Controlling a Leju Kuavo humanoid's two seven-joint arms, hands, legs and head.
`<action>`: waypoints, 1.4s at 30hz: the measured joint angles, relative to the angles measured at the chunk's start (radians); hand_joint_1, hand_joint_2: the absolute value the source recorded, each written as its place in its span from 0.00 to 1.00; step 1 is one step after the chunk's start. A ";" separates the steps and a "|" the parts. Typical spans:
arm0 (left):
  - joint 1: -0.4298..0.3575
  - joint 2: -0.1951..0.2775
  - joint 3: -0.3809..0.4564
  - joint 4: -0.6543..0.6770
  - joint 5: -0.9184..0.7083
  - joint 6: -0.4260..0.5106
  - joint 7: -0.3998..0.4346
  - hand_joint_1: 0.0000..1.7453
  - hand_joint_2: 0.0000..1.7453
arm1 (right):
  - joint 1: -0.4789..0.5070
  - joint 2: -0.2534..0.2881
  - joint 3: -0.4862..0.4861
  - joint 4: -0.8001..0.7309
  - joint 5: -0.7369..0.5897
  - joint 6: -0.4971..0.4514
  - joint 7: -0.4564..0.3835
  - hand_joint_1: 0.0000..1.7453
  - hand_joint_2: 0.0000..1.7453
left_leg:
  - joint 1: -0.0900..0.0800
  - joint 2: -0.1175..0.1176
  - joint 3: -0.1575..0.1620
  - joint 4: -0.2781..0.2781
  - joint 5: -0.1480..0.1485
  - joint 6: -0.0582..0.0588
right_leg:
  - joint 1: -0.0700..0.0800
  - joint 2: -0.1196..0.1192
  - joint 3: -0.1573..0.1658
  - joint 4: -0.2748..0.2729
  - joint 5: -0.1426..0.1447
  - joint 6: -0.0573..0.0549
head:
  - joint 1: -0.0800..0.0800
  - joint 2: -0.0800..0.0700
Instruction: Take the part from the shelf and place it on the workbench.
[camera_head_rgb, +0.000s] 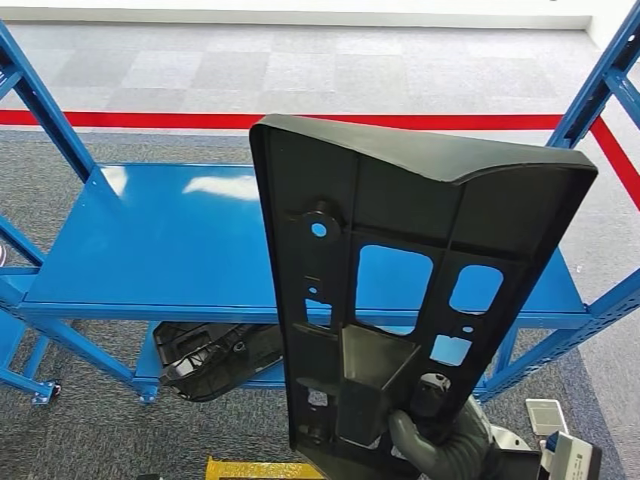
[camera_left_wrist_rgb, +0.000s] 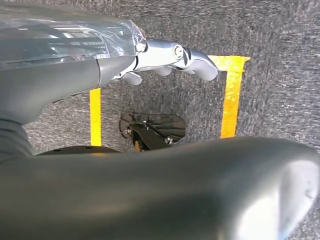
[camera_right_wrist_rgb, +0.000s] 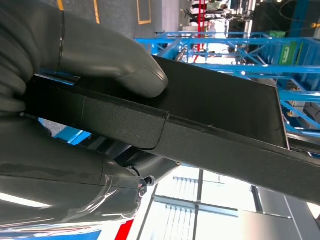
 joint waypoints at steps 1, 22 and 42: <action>0.000 0.000 0.000 0.000 -0.001 0.003 0.002 0.00 1.00 | 0.000 0.000 0.000 0.000 -0.001 0.002 -0.001 1.00 1.00 | 0.000 0.000 0.000 0.000 0.000 0.000 | 0.000 0.000 0.000 0.000 0.000 0.000 | 0.000 0.000; -0.006 0.024 0.003 0.000 0.000 0.045 -0.023 0.00 1.00 | -0.017 0.021 0.033 0.012 0.030 0.022 -0.050 1.00 1.00 | 0.000 0.000 0.000 0.000 0.000 0.000 | 0.000 0.000 0.000 0.000 0.000 0.000 | 0.000 0.000; -0.010 0.038 0.009 0.000 -0.021 0.106 0.014 0.00 1.00 | -0.015 0.006 0.027 0.067 -0.052 0.052 -0.086 1.00 1.00 | -0.013 0.000 0.002 0.000 -0.003 0.017 | -0.014 0.000 0.003 -0.008 0.004 0.016 | 0.000 0.000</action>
